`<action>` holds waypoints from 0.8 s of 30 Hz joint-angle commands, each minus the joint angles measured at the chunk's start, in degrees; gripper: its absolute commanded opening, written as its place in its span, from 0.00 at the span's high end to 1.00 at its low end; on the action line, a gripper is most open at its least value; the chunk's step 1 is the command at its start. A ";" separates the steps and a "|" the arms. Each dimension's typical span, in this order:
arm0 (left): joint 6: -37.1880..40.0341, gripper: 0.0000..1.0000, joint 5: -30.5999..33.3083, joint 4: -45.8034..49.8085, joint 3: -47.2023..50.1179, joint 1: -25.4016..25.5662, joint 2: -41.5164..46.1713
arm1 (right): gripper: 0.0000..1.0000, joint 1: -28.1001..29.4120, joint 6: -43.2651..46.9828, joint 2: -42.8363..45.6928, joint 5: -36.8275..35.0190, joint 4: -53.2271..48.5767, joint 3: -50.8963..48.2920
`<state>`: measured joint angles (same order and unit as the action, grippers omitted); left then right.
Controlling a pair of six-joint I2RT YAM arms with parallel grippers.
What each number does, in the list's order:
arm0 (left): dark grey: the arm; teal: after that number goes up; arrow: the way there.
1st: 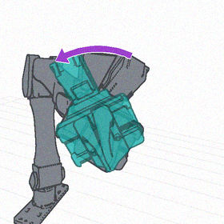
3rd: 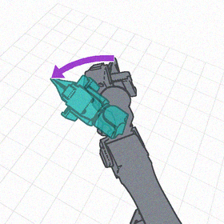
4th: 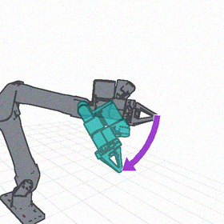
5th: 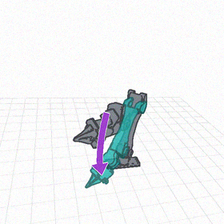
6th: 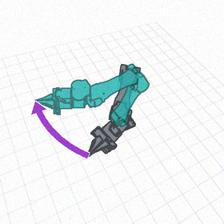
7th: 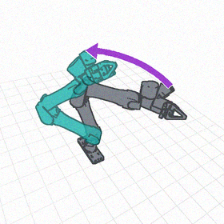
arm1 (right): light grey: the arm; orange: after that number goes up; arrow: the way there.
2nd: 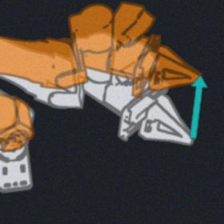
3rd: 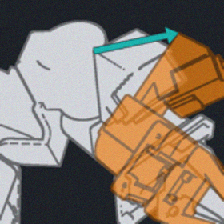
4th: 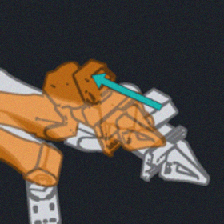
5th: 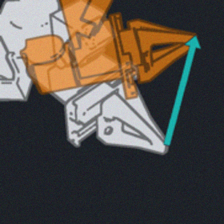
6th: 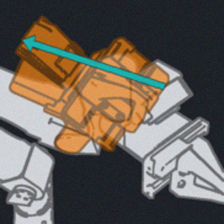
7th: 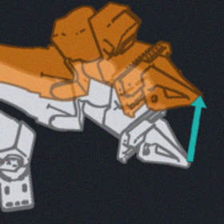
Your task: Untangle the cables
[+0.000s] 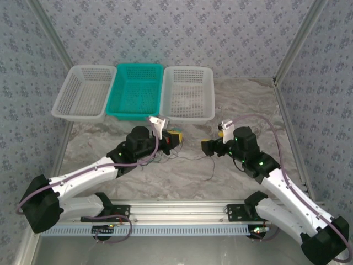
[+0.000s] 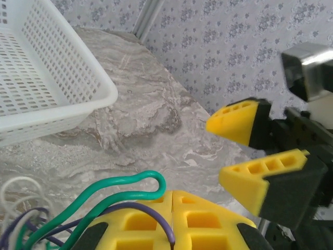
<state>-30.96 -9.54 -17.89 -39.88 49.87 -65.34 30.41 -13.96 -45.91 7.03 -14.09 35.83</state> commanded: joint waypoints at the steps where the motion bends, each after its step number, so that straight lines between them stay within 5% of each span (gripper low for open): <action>1: 0.44 1.00 -2.80 -0.82 -0.81 -0.22 0.01 | 0.11 0.15 -13.03 -1.17 2.13 -2.22 -4.26; 8: 4.29 1.00 -3.28 6.47 -2.18 -0.33 0.79 | 0.13 -0.08 -9.39 -10.58 2.53 0.66 -6.76; 15: 6.67 1.00 -9.01 7.88 -2.10 -0.58 2.67 | 0.26 2.75 -12.27 -17.59 7.76 17.98 -7.37; 24: 10.12 1.00 -12.98 11.37 -4.20 -0.67 3.73 | 0.18 8.42 11.35 -19.34 17.91 20.72 0.65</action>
<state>-23.31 -19.55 -7.27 -41.32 49.50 -63.20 38.46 -11.29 -64.77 21.56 3.62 33.93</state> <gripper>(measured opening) 0.063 0.822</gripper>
